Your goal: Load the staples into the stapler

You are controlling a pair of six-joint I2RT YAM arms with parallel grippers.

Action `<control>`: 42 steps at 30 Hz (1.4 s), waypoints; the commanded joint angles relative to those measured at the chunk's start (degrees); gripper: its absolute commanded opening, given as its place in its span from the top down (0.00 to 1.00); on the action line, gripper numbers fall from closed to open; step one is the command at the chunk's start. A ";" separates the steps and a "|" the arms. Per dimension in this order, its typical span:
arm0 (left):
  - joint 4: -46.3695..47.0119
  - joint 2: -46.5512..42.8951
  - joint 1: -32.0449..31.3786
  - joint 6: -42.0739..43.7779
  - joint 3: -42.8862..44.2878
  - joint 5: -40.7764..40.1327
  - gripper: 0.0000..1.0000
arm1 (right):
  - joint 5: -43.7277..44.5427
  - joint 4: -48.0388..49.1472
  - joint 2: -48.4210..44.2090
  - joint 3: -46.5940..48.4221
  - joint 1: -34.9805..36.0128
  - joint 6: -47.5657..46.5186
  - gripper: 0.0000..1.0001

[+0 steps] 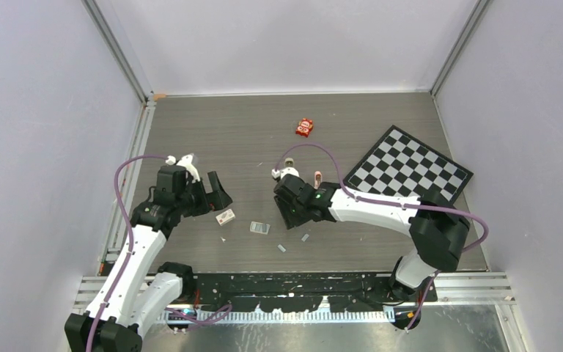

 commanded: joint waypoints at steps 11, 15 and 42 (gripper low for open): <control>2.76 -2.55 0.22 0.69 0.58 2.81 0.11 | 15.59 -8.95 4.23 7.07 1.92 22.66 0.59; 3.13 -2.68 0.21 0.18 0.42 3.77 0.13 | 15.95 -9.92 -0.41 2.32 1.95 28.98 0.61; 5.84 6.82 -29.50 -0.99 8.44 -11.21 0.38 | 16.61 -9.23 -20.03 -7.53 -16.04 25.84 0.23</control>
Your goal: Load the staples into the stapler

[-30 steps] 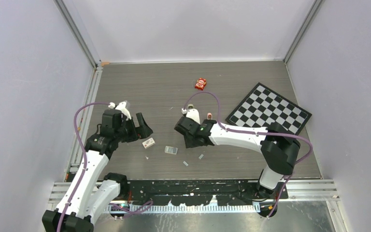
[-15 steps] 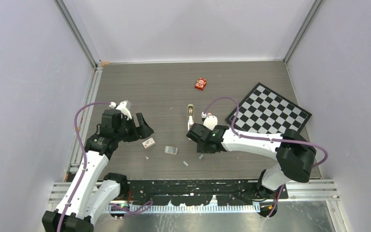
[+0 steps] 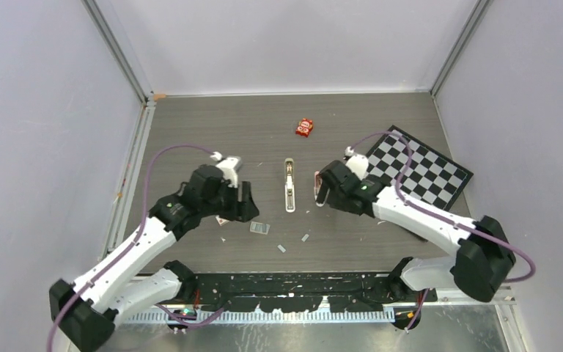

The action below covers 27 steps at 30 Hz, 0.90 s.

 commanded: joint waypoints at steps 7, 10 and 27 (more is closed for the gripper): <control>5.38 23.10 -29.48 -5.99 15.11 -24.46 0.41 | 6.62 1.14 -20.54 -4.72 -11.98 -9.47 0.00; 6.10 32.13 -34.10 -7.48 19.90 -25.26 0.42 | 7.01 1.86 -27.70 -7.74 -12.17 -10.81 0.00; 7.87 55.68 -37.92 -11.54 29.17 -23.90 0.62 | 13.25 -6.45 -50.84 -12.91 -12.27 -7.23 0.09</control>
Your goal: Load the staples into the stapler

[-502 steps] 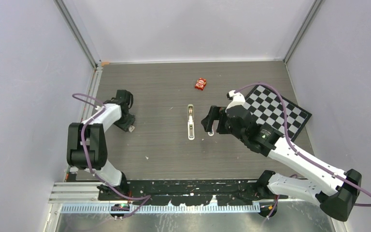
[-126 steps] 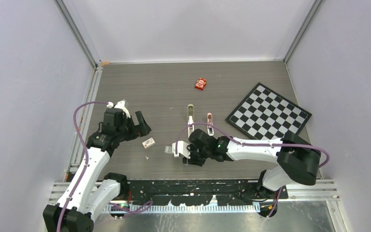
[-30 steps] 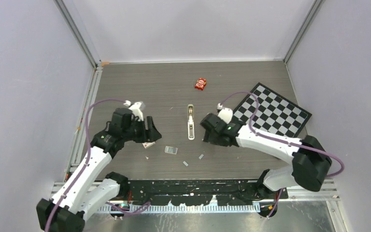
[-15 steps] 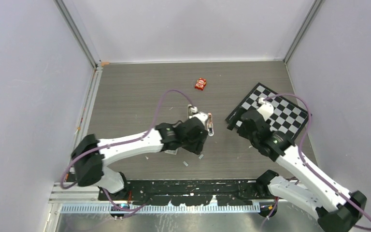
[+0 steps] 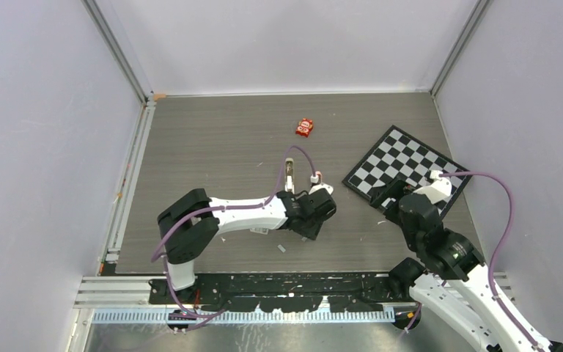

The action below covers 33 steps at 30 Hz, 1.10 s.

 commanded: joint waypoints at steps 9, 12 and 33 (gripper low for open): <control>0.61 3.09 -1.17 -0.50 2.78 -2.36 0.66 | 3.08 -1.72 -1.25 -1.14 -0.08 2.08 0.09; 0.36 3.46 -1.24 -0.45 2.83 -2.95 0.69 | 3.03 -1.65 -1.28 -1.23 -0.09 2.19 0.09; -0.42 2.63 -1.05 -0.37 1.38 -3.30 0.86 | -3.70 3.29 1.55 -3.14 -0.09 -0.62 0.10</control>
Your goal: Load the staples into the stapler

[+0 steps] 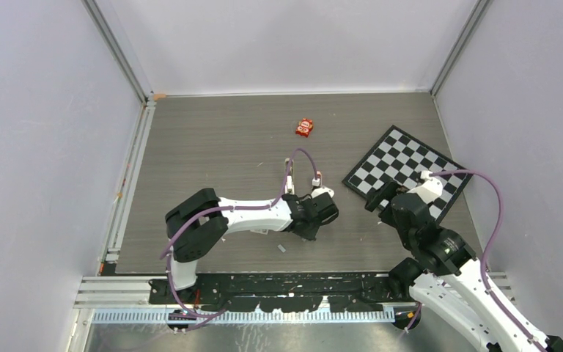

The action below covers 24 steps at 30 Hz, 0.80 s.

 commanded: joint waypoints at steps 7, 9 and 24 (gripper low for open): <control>5.25 -10.35 6.00 -4.80 -5.39 10.11 0.87 | -17.61 14.46 1.12 -4.53 -0.04 -5.73 0.13; 9.33 -14.44 9.14 -7.62 -8.97 15.02 0.87 | -23.75 19.13 0.64 -6.95 -0.10 -6.25 0.19; 29.61 -40.30 20.78 -20.78 -24.23 27.54 0.84 | -55.05 65.54 10.90 -17.29 0.83 7.54 0.42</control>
